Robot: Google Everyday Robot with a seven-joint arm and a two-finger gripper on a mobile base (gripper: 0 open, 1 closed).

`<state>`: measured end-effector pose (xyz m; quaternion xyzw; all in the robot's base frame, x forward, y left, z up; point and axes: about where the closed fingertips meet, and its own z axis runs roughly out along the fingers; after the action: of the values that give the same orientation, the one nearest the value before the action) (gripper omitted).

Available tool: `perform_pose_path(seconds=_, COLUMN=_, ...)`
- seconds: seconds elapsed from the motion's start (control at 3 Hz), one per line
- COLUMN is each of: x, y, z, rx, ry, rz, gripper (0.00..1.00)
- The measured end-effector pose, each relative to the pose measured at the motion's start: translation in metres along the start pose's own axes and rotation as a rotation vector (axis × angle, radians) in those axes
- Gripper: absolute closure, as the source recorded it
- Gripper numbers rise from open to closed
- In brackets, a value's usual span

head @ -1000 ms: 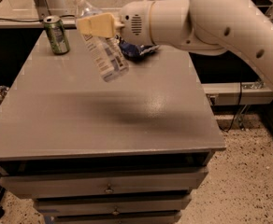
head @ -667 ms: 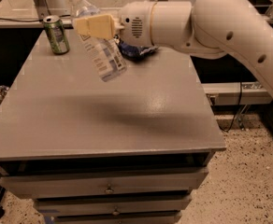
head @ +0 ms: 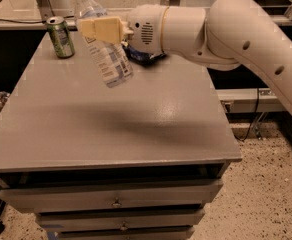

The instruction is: Place blue plastic bottle upright

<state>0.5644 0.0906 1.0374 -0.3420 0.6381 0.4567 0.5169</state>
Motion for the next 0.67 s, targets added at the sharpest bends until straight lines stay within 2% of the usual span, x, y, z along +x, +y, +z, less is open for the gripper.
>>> perform_pose_path(seconds=0.33, x=0.0004, y=0.0021, z=-0.0073, rx=-0.054, ry=-0.119, rz=-0.03, gripper=1.0)
perform_pose_path(seconds=0.67, x=0.001, y=0.0109, z=-0.0111, rx=-0.129, ry=-0.184, rz=-0.138, gripper=1.0)
